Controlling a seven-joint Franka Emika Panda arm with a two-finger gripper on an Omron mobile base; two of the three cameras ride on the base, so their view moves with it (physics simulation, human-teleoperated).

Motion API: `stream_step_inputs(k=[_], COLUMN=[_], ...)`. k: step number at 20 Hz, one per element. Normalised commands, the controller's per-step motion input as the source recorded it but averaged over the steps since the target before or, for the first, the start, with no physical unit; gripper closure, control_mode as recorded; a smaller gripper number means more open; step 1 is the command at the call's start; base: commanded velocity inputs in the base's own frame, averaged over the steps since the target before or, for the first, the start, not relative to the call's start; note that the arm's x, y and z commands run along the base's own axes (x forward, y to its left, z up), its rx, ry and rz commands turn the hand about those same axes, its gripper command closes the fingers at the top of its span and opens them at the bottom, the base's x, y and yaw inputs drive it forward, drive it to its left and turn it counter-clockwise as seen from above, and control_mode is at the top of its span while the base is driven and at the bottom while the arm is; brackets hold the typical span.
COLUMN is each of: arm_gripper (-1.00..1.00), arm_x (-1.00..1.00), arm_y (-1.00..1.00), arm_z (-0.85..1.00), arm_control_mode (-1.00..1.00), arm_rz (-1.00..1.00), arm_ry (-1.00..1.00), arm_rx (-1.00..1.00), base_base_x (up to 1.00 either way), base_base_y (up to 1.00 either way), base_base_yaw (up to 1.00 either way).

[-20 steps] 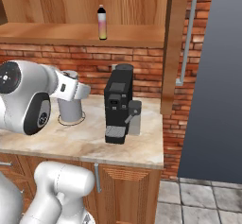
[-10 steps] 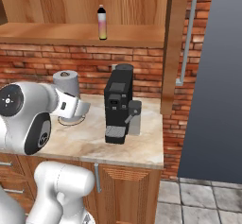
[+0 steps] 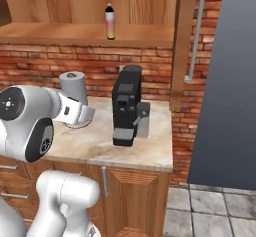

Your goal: Sort all alcoholic drinks to one cabinet, and non-alcoholic drinks to the other.

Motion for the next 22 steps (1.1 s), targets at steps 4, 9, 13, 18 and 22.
stream_step_inputs(k=[4, 9, 13, 18, 22], arm_gripper=[-1.0, -1.0, -1.0, -1.0, -1.0], arm_x=[0.0, 0.0, 0.0, 0.0, 0.0], arm_y=[0.0, 0.0, 0.0, 0.0, 0.0], arm_z=[0.0, 0.0, 0.0, 0.0, 0.0], arm_control_mode=[1.0, 1.0, 1.0, 1.0, 1.0], arm_rz=[0.0, 0.0, 0.0, 0.0, 0.0], arm_ry=[0.0, 0.0, 0.0, 0.0, 0.0], arm_rx=[0.0, 0.0, 0.0, 0.0, 0.0], base_base_x=[-1.0, -0.97, -0.69, -0.27, -0.02], base_base_y=[0.0, 0.0, 0.0, 0.0, -0.01], base_base_yaw=[-0.03, -0.09, -0.44, -0.76, -0.84])
